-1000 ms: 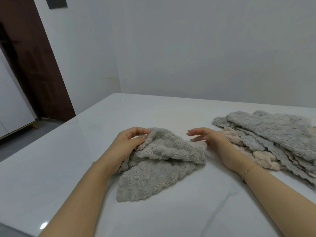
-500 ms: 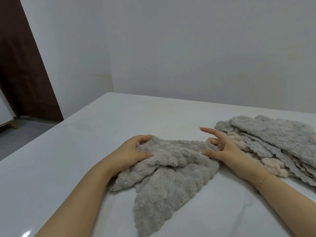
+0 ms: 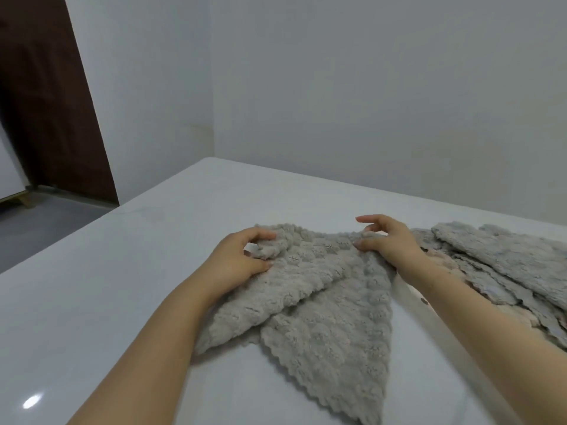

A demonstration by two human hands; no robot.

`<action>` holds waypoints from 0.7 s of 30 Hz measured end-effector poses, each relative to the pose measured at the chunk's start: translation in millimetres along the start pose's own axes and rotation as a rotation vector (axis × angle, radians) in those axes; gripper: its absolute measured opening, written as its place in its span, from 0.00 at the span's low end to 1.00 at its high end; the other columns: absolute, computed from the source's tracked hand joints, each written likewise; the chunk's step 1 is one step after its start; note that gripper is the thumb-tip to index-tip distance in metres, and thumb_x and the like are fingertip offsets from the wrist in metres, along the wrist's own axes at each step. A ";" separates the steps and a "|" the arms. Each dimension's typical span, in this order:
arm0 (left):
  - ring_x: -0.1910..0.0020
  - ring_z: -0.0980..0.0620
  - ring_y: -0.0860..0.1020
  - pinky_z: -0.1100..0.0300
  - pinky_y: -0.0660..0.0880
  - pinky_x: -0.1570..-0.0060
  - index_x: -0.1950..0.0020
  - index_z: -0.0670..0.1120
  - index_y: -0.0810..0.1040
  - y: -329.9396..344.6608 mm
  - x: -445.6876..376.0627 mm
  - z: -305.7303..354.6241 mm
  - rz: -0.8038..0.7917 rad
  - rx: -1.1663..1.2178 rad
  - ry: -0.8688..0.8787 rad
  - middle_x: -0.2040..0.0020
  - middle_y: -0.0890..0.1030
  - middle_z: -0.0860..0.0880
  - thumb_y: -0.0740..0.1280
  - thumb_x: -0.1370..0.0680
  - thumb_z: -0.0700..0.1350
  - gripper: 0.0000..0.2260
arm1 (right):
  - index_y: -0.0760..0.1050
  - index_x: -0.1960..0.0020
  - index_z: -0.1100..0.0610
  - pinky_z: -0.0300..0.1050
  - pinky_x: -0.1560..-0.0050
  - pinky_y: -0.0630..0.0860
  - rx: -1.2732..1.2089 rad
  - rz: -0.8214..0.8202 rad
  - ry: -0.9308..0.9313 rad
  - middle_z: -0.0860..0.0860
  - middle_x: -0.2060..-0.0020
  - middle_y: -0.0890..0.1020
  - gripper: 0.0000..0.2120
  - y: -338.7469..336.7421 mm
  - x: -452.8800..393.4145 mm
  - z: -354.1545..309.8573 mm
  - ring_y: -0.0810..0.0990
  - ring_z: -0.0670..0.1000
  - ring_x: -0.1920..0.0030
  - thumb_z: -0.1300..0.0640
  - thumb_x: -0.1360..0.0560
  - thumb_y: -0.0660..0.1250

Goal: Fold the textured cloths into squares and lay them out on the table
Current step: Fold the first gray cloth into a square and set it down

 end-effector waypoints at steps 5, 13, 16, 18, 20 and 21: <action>0.49 0.53 0.76 0.63 0.69 0.51 0.35 0.51 0.74 -10.6 -8.9 -13.9 0.197 -0.093 -0.013 0.41 0.74 0.55 0.70 0.26 0.39 0.20 | 0.75 0.41 0.54 0.41 0.53 0.71 0.325 -0.070 -0.068 0.55 0.45 0.77 0.18 31.1 -31.5 -1.9 0.76 0.52 0.53 0.64 0.29 0.71; 0.38 0.54 0.71 0.61 0.65 0.42 0.39 0.51 0.76 -25.9 4.2 -0.1 0.249 -0.345 0.051 0.35 0.74 0.52 0.68 0.23 0.44 0.13 | 0.76 0.40 0.49 0.40 0.38 0.65 0.613 -0.131 -0.555 0.45 0.41 0.75 0.14 13.5 64.9 -39.2 0.71 0.45 0.39 0.50 0.25 0.65; 0.46 0.64 0.76 0.65 0.70 0.43 0.46 0.53 0.81 -3.1 32.8 33.6 0.088 -0.403 0.321 0.46 0.80 0.59 0.68 0.23 0.44 0.07 | 0.77 0.43 0.46 0.32 0.40 0.65 0.598 -0.300 -0.718 0.40 0.42 0.76 0.14 6.8 133.0 -39.2 0.71 0.38 0.40 0.43 0.26 0.63; 0.54 0.66 0.76 0.68 0.72 0.51 0.49 0.51 0.82 23.3 51.1 47.7 -0.023 -0.450 0.413 0.53 0.81 0.59 0.69 0.24 0.44 0.06 | 0.78 0.44 0.46 0.35 0.42 0.69 0.609 -0.339 -0.803 0.40 0.44 0.77 0.15 3.5 162.9 -30.6 0.74 0.39 0.42 0.40 0.27 0.66; 0.55 0.64 0.75 0.65 0.73 0.53 0.51 0.52 0.82 43.8 63.4 46.7 -0.065 -0.552 0.484 0.55 0.80 0.58 0.68 0.24 0.48 0.05 | 0.78 0.44 0.47 0.38 0.43 0.71 0.594 -0.376 -0.833 0.40 0.44 0.78 0.20 1.7 177.0 -21.4 0.75 0.40 0.43 0.36 0.28 0.66; 0.53 0.63 0.75 0.62 0.73 0.52 0.51 0.52 0.82 48.6 69.5 42.8 -0.070 -0.573 0.493 0.55 0.80 0.58 0.67 0.24 0.51 0.06 | 0.78 0.43 0.47 0.39 0.44 0.71 0.579 -0.384 -0.831 0.40 0.44 0.78 0.22 1.2 179.1 -18.1 0.75 0.40 0.43 0.34 0.29 0.66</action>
Point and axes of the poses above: each hand's wrist, its own x-axis away from the middle knuckle, its own y-axis out of the palm, z = x × y, the point moved 3 cm from there along -x, towards the middle knuckle
